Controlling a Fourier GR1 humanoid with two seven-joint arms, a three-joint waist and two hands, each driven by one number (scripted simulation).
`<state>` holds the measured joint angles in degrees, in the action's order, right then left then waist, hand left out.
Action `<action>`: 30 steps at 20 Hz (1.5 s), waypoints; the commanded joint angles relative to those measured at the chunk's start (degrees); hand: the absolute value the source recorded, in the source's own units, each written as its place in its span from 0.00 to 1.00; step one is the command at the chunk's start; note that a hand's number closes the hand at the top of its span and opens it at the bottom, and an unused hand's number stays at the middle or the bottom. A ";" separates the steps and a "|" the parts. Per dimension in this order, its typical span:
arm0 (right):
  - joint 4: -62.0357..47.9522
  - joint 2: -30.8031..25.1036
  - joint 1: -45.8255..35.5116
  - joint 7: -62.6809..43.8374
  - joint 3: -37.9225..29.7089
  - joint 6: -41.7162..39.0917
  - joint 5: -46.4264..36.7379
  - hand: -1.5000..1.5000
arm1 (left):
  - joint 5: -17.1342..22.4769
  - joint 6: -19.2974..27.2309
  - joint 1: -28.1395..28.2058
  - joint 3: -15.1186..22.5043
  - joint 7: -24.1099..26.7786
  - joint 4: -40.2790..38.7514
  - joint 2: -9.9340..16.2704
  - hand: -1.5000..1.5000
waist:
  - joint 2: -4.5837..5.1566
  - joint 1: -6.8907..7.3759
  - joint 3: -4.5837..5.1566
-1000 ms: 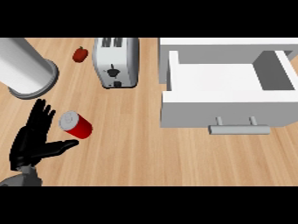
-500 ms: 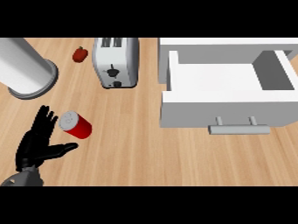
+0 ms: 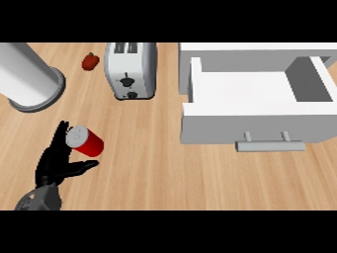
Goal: Pick up the can, place it into the drawer and close the drawer
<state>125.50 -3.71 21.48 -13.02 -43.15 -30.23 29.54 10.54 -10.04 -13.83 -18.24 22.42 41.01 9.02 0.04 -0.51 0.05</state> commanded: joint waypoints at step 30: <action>7.16 3.66 8.85 -0.30 0.66 0.52 5.70 0.00 | 8.19 -0.25 -4.22 4.85 -6.18 14.21 -6.69 1.00 | -0.21 0.12 -0.06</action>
<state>130.18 -0.65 26.80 -13.67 -42.72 -30.21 32.86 18.16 -12.95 -20.41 -13.99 17.54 50.38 3.10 -0.16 -0.18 -0.02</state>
